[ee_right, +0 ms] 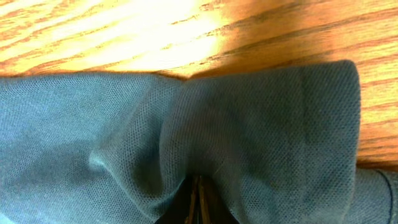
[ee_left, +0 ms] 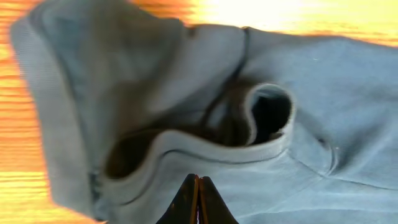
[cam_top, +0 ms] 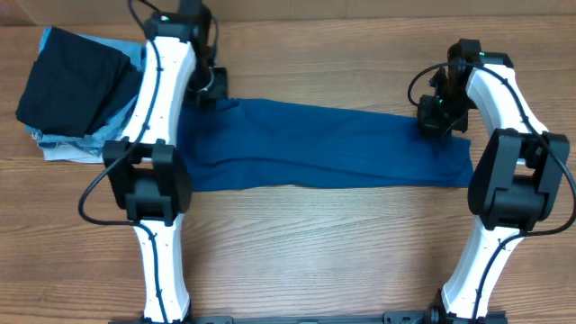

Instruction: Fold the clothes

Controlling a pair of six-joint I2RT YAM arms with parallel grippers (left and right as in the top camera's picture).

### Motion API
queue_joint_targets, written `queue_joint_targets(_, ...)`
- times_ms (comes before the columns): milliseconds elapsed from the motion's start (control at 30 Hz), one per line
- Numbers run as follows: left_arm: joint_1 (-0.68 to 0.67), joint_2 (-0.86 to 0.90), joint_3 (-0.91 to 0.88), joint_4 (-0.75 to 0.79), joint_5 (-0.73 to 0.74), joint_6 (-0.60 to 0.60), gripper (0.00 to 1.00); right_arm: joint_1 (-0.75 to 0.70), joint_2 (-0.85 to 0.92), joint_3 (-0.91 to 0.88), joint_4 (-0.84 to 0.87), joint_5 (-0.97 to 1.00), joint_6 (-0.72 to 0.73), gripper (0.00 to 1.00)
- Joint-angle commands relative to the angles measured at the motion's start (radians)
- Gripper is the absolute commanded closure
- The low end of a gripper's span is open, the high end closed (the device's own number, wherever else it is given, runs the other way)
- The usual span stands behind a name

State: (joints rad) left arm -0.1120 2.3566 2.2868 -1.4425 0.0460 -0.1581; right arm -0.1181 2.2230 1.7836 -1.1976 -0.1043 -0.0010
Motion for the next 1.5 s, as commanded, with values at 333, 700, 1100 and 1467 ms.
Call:
queue_joint_targets(333, -0.013, -0.015, -0.275, 0.236, 0.022, 0.031, 0.96, -0.025, -0.061, 0.09, 0.043, 0.158, 0.014, 0.86)
queue_joint_targets(700, -0.013, -0.015, -0.275, 0.223, 0.025, 0.031, 0.92, -0.158, -0.053, 0.068, 0.067, -0.079, -0.06, 0.63)
queue_joint_targets(1100, -0.014, -0.014, -0.423, 0.344, -0.02, 0.023, 0.96, -0.158, -0.053, -0.019, 0.135, -0.107, -0.06, 0.68)
queue_joint_targets(1467, -0.014, -0.014, -0.426, 0.344, -0.02, 0.023, 0.95, -0.158, -0.053, -0.065, 0.134, -0.107, -0.06, 0.84)
